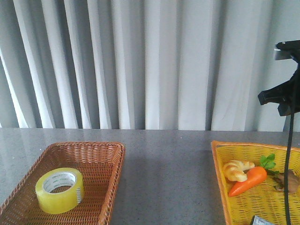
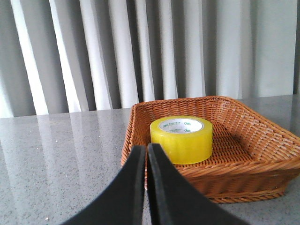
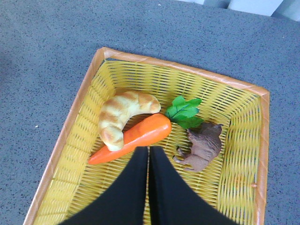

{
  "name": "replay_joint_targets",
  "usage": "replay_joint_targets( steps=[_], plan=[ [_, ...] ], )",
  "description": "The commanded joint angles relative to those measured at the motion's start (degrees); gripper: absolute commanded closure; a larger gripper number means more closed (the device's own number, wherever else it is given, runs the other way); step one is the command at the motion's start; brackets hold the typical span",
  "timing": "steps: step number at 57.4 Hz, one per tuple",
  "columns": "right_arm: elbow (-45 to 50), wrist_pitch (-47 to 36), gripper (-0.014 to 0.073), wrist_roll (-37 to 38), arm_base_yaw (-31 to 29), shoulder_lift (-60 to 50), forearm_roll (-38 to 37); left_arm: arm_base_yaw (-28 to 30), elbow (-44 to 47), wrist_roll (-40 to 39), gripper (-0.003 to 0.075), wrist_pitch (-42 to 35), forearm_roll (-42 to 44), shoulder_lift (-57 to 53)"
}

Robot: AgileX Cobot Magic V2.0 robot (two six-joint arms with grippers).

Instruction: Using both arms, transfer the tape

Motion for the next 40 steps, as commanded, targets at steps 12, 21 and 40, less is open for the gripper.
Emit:
replay_joint_targets(
  steps=[12,21,40],
  plan=[
    [-1.36,-2.32,0.0601,0.0,-0.28,-2.77,-0.49,0.17,-0.37,-0.91,0.0726,-0.37,-0.6,-1.0],
    [-1.36,-2.27,0.0601,0.0,-0.28,-2.77,-0.49,0.17,-0.37,-0.91,0.0726,-0.37,-0.62,-1.0],
    [-1.36,-2.27,0.0601,0.0,-0.28,-2.77,-0.49,0.17,-0.44,-0.91,0.0726,-0.06,-0.57,-0.9]
  ],
)
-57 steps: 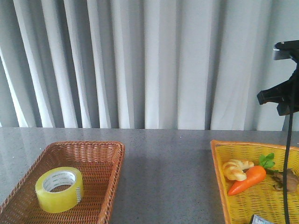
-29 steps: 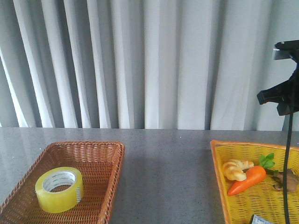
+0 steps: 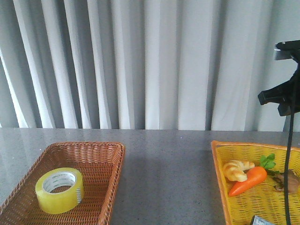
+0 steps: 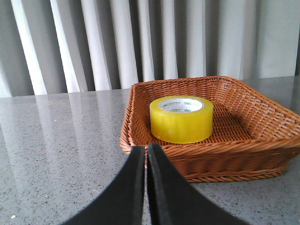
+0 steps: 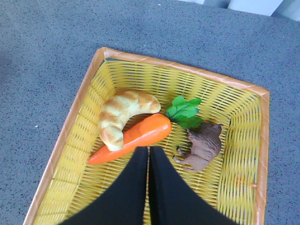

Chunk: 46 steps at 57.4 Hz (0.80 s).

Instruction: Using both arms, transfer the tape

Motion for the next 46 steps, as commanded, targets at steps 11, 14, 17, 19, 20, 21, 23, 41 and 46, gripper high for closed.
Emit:
replay_joint_targets(
  steps=[11,14,17,19,20,21,23,41,46],
  plan=[
    [-1.36,-2.21,0.0601,0.0,-0.28,-2.77,-0.49,0.17,-0.44,-0.55,0.0726,-3.92,-0.57,-0.9],
    [-1.36,-2.21,0.0601,0.0,-0.28,-2.77,-0.49,0.17,-0.44,-0.55,0.0726,-3.92,-0.57,-0.9],
    [-1.36,-2.21,0.0601,0.0,-0.28,-2.77,-0.49,0.17,-0.44,-0.55,0.0726,-3.92,-0.57,-0.9],
    [-1.36,-2.21,0.0601,0.0,-0.28,-2.77,-0.49,0.17,-0.44,-0.55,0.0726,-3.92,-0.57,-0.9],
    [-1.36,-2.21,0.0601,0.0,-0.28,-2.77,-0.49,0.17,-0.44,-0.55,0.0726,-3.92,-0.57,-0.9],
    [-1.36,-2.21,0.0601,0.0,-0.28,-2.77,-0.37,0.17,-0.44,-0.55,0.0726,-3.92,-0.57,-0.9],
    [-1.36,-2.21,0.0601,0.0,-0.28,-2.77,0.1,0.17,-0.44,-0.55,0.0726,-3.92,-0.57,-0.9],
    [16.69,-5.99,0.0601,-0.36,-1.16,-15.82,2.69,0.17,-0.44,-0.55,0.0726,-3.92,-0.57,-0.9],
    [28.09,-14.19,0.0601,-0.74,-1.16,-23.08,2.21,0.17,-0.44,-0.55,0.0726,-3.92,-0.57,-0.9]
  ],
)
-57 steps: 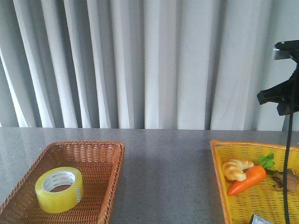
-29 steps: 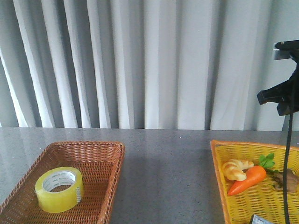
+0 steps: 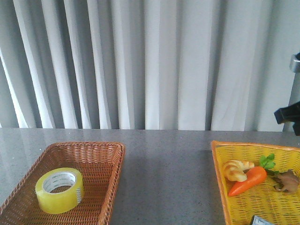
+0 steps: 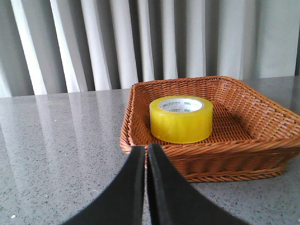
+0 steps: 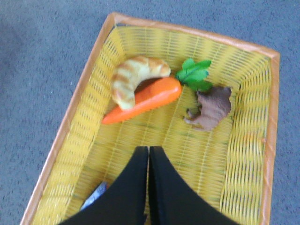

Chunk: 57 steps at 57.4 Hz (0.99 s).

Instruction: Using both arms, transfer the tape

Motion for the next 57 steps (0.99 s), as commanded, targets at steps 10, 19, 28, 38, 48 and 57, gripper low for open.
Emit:
replay_joint_targets(
  steps=[10,19,28,38,48,57],
  plan=[
    [34.38,-31.81,0.0601,1.55,-0.34,-27.46,1.01,0.17,-0.44,-0.55,0.0726,-3.98,-0.57,-0.9],
    [54.18,-44.8,0.0601,1.84,-0.34,-44.24,0.95,0.17,-0.44,-0.55,0.0726,-3.98,-0.57,-0.9],
    [69.56,-46.24,0.0601,1.84,-0.34,-60.83,1.11,0.17,-0.44,-0.55,0.0726,-3.98,-0.57,-0.9],
    [83.29,-46.85,0.0601,1.9,-0.34,-76.36,3.95,0.17,-0.44,-0.55,0.0726,-3.98,-0.57,-0.9],
    [93.28,-51.43,0.0601,1.9,-0.34,-84.21,8.01,0.17,-0.44,-0.55,0.0726,-3.98,-0.57,-0.9],
    [98.21,-54.53,0.0601,2.65,-0.34,-86.25,8.2,0.17,-0.44,-0.55,0.0726,-3.98,-0.57,-0.9]
  ],
)
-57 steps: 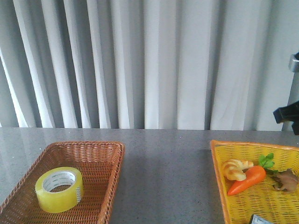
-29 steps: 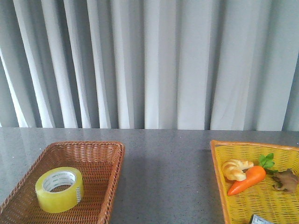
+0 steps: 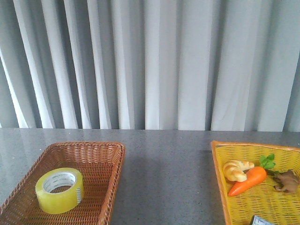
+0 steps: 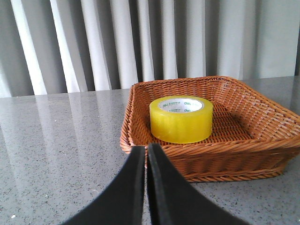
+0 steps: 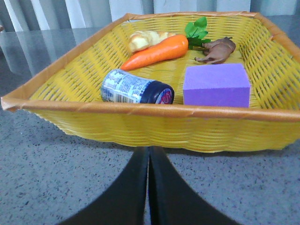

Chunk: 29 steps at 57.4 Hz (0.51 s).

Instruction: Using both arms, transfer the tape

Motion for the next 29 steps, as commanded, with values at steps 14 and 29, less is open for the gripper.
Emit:
replay_joint_targets(
  steps=[14,29],
  plan=[
    [2.67,-12.36,0.0601,0.94,-0.34,-0.06,-1.19,0.17,-0.44,-0.55,0.0726,-3.98,-0.57,-0.9],
    [2.67,-16.79,0.0601,1.32,-0.34,-0.06,-6.65,0.17,-0.44,-0.55,0.0726,-3.98,-0.57,-0.9]
  ],
)
